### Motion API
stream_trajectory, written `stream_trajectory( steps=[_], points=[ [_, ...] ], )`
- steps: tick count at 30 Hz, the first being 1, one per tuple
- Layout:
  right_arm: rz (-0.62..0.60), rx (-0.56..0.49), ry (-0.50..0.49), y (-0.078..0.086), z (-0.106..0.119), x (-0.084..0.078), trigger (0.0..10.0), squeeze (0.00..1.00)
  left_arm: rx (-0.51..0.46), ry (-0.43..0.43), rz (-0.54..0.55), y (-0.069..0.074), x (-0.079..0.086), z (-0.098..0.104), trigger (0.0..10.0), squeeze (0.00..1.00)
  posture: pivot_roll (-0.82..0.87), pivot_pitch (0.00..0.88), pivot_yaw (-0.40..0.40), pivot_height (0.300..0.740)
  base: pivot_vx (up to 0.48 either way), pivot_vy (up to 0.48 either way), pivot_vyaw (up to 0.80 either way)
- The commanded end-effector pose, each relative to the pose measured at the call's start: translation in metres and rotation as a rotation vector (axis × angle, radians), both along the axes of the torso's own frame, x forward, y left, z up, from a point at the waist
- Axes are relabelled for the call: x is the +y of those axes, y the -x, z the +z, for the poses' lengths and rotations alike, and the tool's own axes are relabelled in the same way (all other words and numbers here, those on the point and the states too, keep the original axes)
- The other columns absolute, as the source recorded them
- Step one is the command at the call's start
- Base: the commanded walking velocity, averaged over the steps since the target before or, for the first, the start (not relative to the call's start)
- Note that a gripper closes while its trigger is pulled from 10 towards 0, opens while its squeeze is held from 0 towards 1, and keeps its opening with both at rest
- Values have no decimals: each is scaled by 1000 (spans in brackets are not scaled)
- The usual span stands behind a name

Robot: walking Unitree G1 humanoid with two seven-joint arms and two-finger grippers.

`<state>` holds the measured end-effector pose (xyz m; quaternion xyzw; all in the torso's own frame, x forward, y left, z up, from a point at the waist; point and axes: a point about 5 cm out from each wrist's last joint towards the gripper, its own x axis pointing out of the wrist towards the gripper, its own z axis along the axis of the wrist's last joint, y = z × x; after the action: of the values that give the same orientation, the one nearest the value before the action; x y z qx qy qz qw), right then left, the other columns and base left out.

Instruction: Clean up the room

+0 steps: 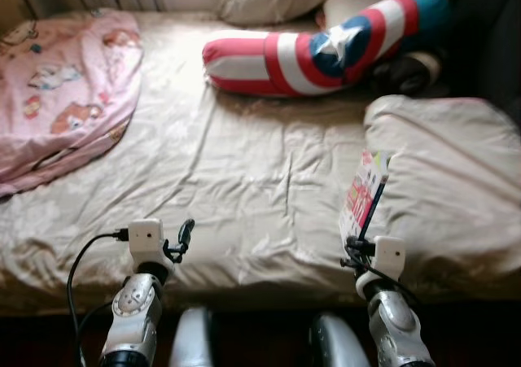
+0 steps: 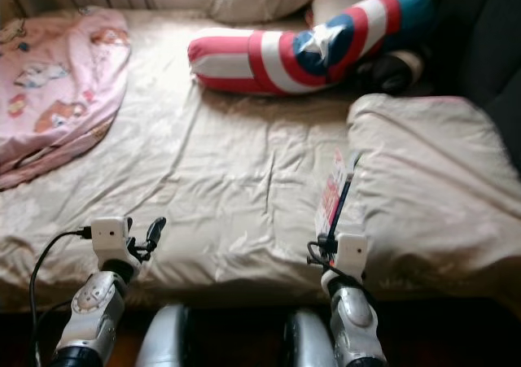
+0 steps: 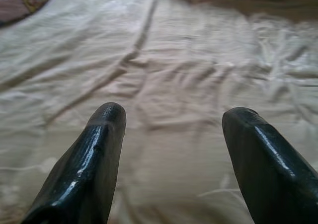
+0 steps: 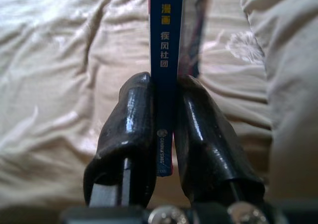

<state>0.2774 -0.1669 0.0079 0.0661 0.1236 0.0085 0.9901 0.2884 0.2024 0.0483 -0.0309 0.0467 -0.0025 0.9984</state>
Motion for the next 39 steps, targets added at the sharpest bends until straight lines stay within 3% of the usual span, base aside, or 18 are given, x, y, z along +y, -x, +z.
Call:
stream_trajectory(
  steps=[1,11,19,39],
  points=[
    [13,-36,15,-4,6,2,10000,0,-3,-7,-4,-1,0,1,10000,0,26,128,-30,618,0,0,0],
    [69,-45,50,-4,7,7,10000,0,-3,1,5,-2,0,2,10000,0,27,144,-38,618,0,0,736],
    [36,-34,49,-5,6,4,10000,0,-2,6,4,-2,-1,1,10000,0,26,151,-40,618,0,0,0],
    [22,-36,60,-8,8,2,10000,0,-1,8,0,-3,-1,2,10000,0,23,168,-35,618,288,0,0]
  ],
)
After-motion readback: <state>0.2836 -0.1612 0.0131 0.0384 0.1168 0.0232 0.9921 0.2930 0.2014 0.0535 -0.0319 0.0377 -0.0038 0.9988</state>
